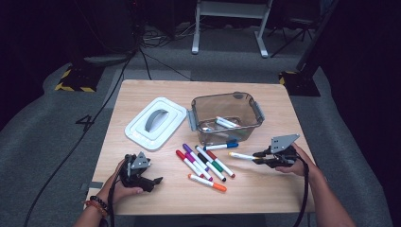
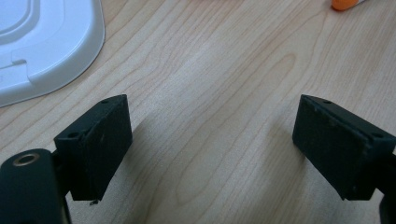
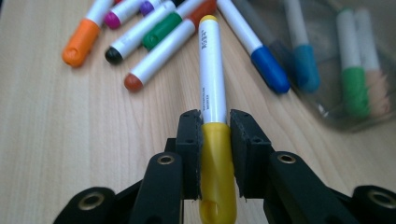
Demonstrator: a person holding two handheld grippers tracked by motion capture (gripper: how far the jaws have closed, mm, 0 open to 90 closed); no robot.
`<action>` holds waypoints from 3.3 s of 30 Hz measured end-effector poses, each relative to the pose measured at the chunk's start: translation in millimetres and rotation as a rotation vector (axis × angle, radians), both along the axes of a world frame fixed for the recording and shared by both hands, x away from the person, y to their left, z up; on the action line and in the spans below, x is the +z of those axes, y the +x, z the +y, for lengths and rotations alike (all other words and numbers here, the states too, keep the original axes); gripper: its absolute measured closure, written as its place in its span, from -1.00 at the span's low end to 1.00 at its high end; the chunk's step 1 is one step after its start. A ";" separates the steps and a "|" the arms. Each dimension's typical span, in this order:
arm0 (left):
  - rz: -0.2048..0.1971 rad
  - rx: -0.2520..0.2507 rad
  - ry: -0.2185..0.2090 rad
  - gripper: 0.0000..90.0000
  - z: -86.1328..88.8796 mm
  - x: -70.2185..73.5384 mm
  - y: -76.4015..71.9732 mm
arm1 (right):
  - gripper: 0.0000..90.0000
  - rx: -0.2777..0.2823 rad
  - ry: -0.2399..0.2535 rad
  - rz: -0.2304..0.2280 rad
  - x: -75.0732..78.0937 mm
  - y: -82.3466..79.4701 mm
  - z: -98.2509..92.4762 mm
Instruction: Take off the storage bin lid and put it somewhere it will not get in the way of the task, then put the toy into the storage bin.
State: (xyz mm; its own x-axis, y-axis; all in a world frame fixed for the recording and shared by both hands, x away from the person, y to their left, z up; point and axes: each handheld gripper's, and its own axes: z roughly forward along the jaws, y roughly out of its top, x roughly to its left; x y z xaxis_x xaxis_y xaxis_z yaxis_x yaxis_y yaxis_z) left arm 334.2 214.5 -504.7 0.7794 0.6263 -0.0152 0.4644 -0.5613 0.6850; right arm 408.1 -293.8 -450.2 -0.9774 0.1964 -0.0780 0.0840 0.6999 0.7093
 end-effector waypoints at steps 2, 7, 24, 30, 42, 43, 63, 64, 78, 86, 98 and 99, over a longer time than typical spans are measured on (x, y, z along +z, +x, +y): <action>0.000 0.000 0.000 -0.73 0.0 0.0 0.0 | 0.65 0.009 0.020 -0.023 8.1 -3.5 1.4; 0.000 0.000 0.000 -0.73 0.0 0.0 0.0 | 0.65 0.028 0.043 -0.067 23.3 -10.0 4.7; 0.000 0.000 0.000 -0.73 0.0 0.0 0.0 | 0.65 0.010 0.102 -0.220 106.8 1.5 6.0; 0.000 0.000 0.000 -0.73 0.0 0.0 0.0 | 0.65 -0.028 0.081 -0.221 120.4 30.3 20.3; 0.000 -0.002 0.000 -0.73 0.1 0.0 0.2 | 0.65 -0.041 -0.001 -0.168 114.4 77.9 61.0; 0.000 -0.002 0.000 -0.73 0.1 0.0 0.2 | 0.65 -0.034 -0.007 -0.158 111.9 81.6 65.3; 0.001 -0.007 0.000 -0.73 0.4 0.0 0.3 | 0.65 -0.060 -0.251 -0.047 64.6 123.2 115.2; 0.001 -0.007 0.000 -0.73 0.4 0.0 0.3 | 0.65 -0.057 -0.257 -0.047 64.6 123.9 115.6; 0.001 -0.007 0.000 -0.73 0.4 0.0 0.4 | 0.64 -0.077 -0.353 -0.009 56.9 126.7 117.5; 0.001 -0.007 0.001 -0.73 0.4 0.0 0.3 | 0.38 -0.108 -0.282 -0.009 60.2 128.3 112.5; 0.001 -0.008 -0.001 -0.73 0.3 0.0 0.5 | -0.03 -0.164 -0.100 -0.081 93.6 101.6 93.1; 0.001 -0.007 -0.001 -0.73 0.3 0.0 0.3 | -0.05 -0.167 -0.083 -0.082 95.4 98.7 91.4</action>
State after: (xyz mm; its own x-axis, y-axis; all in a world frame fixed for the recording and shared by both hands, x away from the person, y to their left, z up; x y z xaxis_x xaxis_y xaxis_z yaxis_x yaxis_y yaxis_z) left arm 334.5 214.8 -504.8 0.7837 0.6210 -0.0160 0.4610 -0.5641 0.6850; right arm 506.7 -202.4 -354.8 -0.9215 0.3448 -0.1788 0.1483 0.7377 0.6586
